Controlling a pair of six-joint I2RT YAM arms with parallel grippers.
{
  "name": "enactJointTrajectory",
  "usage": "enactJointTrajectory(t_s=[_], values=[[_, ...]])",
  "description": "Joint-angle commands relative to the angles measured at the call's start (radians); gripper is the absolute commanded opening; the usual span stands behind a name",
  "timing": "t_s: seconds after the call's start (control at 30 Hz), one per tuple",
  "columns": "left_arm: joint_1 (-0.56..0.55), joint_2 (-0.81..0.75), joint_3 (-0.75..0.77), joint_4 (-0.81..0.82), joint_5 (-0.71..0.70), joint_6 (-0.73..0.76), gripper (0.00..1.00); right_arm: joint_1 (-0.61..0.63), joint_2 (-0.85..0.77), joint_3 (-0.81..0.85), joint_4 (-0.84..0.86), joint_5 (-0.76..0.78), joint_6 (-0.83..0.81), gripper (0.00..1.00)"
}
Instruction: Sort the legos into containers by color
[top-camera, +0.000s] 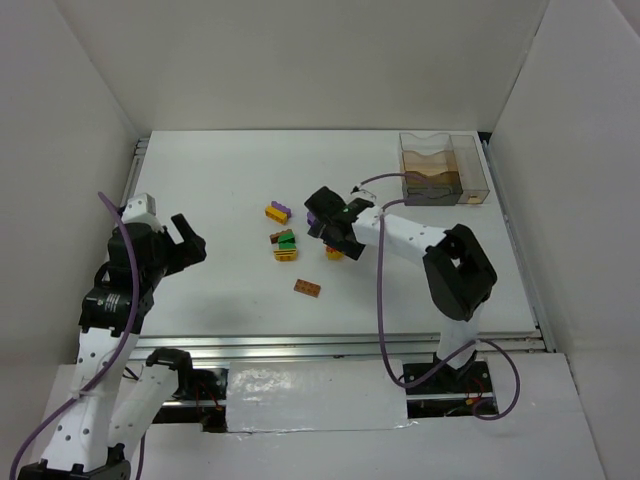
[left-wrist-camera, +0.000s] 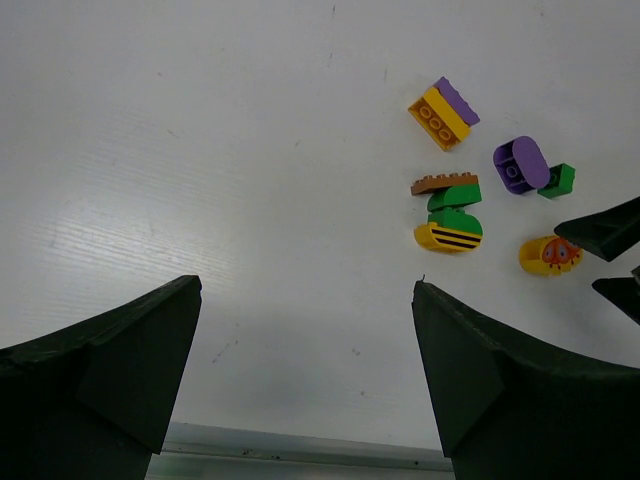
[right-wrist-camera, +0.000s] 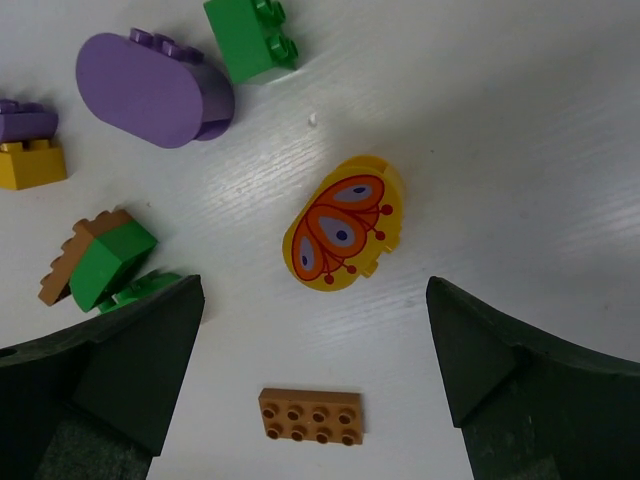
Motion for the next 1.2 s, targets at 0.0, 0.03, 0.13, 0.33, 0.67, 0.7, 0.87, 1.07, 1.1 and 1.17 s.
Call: enactJointTrajectory(t_s=[0.0,0.03,0.13,0.33,0.67,0.7,0.87,1.07,1.1,1.17], values=[[0.005,-0.009,0.012,0.044,0.021,0.022,1.00,0.017,0.040,0.046,-0.067,0.034,0.095,1.00],[0.005,-0.011,0.010,0.043,0.024,0.023,1.00,0.020,0.043,0.039,-0.061,0.031,0.101,1.00],[0.005,-0.015,0.010,0.047,0.030,0.023,0.99,0.023,0.047,0.011,-0.039,0.034,0.123,0.99],[0.004,-0.020,0.010,0.047,0.036,0.025,0.99,0.023,0.104,0.009,-0.027,0.027,0.127,0.94],[-0.013,-0.023,0.009,0.047,0.039,0.026,1.00,-0.026,0.164,0.012,-0.007,0.038,0.106,0.82],[-0.015,-0.023,0.009,0.047,0.039,0.028,1.00,-0.029,0.167,0.011,-0.007,0.037,0.101,0.78],[-0.018,-0.025,0.009,0.046,0.039,0.026,0.99,-0.034,0.158,-0.034,0.022,0.027,0.095,0.49],[-0.019,-0.019,0.010,0.049,0.044,0.029,1.00,-0.034,0.091,-0.061,-0.001,0.063,0.088,0.00],[-0.019,-0.019,0.010,0.050,0.045,0.029,1.00,-0.034,0.072,-0.069,0.008,0.067,0.069,0.00],[-0.021,-0.017,0.009,0.050,0.047,0.029,1.00,-0.034,0.021,-0.083,0.036,0.078,0.001,0.00]])
